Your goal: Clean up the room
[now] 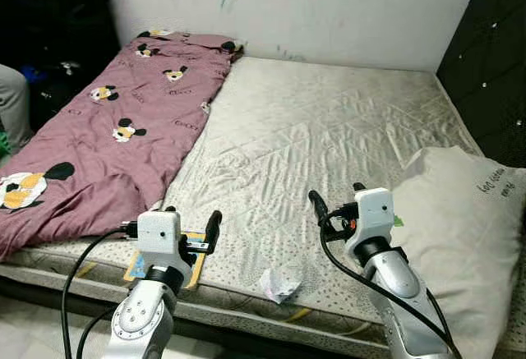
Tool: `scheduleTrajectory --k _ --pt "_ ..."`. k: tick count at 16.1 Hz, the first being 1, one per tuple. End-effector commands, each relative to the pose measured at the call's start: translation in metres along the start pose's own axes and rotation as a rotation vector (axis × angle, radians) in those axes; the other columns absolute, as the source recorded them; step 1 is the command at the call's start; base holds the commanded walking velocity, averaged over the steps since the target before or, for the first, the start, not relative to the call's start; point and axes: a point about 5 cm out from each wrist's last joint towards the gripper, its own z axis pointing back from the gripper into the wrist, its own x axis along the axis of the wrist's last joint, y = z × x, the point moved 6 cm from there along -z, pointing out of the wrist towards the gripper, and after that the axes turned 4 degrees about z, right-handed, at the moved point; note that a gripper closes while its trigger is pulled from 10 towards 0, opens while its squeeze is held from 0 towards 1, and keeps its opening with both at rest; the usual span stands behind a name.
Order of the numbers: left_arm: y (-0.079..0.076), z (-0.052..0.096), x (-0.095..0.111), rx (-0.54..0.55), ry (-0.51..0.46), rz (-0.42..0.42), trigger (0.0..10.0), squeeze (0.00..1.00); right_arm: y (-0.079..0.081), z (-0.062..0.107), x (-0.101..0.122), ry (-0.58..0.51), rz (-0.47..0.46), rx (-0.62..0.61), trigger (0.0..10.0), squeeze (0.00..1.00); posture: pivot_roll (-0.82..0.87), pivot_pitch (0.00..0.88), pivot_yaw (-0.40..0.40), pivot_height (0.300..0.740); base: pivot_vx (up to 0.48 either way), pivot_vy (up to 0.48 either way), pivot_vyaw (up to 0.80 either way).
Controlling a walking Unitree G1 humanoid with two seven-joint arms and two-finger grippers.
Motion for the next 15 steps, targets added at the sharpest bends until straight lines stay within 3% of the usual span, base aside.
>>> scheduleTrajectory --k 1,7,15 --pt "0.0023 -0.0014 0.0014 0.006 -0.002 0.004 10.0 0.00 -0.0023 -0.0016 0.0001 0.000 -0.002 -0.010 10.0 0.00 0.03 0.000 -0.037 0.740 0.000 0.000 0.00" --pt "0.0032 -0.0025 0.0009 0.010 0.000 0.013 10.0 0.00 -0.0029 -0.0036 -0.0027 0.017 -0.011 -0.018 10.0 0.00 0.03 0.000 -0.036 0.740 0.000 0.302 -0.56" --pt "0.0077 -0.0042 0.0026 0.040 -0.009 0.004 10.0 0.00 -0.0026 -0.0048 -0.0027 0.016 -0.007 -0.015 10.0 0.00 0.03 0.000 -0.038 0.740 0.000 0.468 0.00"
